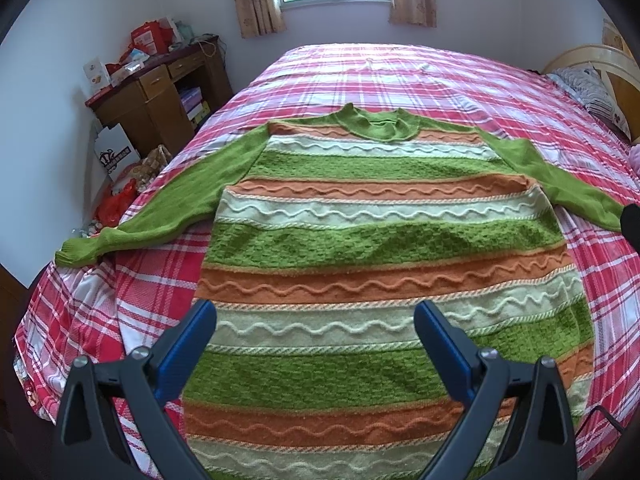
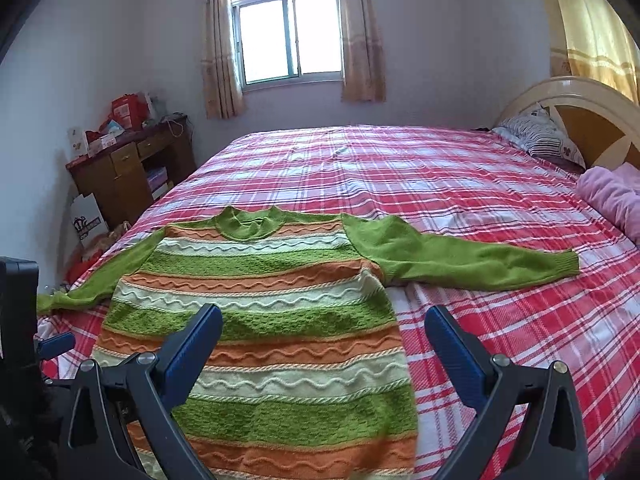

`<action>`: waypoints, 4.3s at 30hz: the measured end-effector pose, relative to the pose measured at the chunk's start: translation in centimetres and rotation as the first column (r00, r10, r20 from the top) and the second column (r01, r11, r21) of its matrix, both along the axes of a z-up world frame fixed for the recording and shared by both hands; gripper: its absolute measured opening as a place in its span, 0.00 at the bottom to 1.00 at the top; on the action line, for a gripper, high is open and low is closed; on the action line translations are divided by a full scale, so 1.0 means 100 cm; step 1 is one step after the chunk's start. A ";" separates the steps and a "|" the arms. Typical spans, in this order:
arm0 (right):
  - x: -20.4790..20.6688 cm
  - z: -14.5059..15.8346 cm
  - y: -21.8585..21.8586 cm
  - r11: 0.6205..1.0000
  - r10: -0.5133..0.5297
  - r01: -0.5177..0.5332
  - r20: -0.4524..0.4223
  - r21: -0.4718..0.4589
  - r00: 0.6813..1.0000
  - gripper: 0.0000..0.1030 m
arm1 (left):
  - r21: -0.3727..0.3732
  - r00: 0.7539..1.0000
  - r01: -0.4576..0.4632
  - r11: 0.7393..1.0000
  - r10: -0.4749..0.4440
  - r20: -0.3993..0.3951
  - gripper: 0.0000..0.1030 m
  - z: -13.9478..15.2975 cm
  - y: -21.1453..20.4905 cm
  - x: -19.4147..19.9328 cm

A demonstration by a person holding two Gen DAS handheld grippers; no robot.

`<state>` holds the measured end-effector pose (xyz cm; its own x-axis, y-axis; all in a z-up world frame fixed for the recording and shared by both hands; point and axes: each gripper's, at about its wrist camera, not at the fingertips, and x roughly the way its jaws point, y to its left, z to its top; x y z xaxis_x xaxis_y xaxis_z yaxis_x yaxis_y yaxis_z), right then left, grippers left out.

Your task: Fold small clothes

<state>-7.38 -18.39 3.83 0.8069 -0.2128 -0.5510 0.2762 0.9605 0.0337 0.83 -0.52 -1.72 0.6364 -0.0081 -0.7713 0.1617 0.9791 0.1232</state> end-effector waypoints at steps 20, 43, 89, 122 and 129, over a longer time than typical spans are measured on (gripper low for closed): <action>-0.002 -0.045 -0.191 0.899 -0.256 0.260 -0.059 0.352 0.965 0.52 | -0.132 0.995 -0.051 0.990 0.039 -0.094 0.98 -0.029 0.012 0.048; 0.011 -0.105 -0.416 0.626 -0.568 0.505 -0.097 0.593 0.817 0.28 | -0.159 0.987 -0.115 0.981 0.094 -0.133 0.98 -0.056 0.008 0.087; 0.194 0.018 -0.014 0.950 0.198 -0.216 0.098 0.225 0.975 0.06 | -0.191 0.990 -0.130 0.973 0.138 0.025 0.98 -0.035 0.091 0.073; 0.270 -0.120 0.093 0.758 0.525 -0.432 -0.066 0.489 0.848 0.65 | -0.173 0.981 -0.190 0.966 0.194 0.007 0.98 -0.047 0.112 0.106; 0.244 -0.099 0.083 0.749 0.498 -0.451 0.037 0.485 0.867 0.70 | -0.067 0.976 -0.215 0.974 0.217 0.030 0.98 -0.040 0.100 0.116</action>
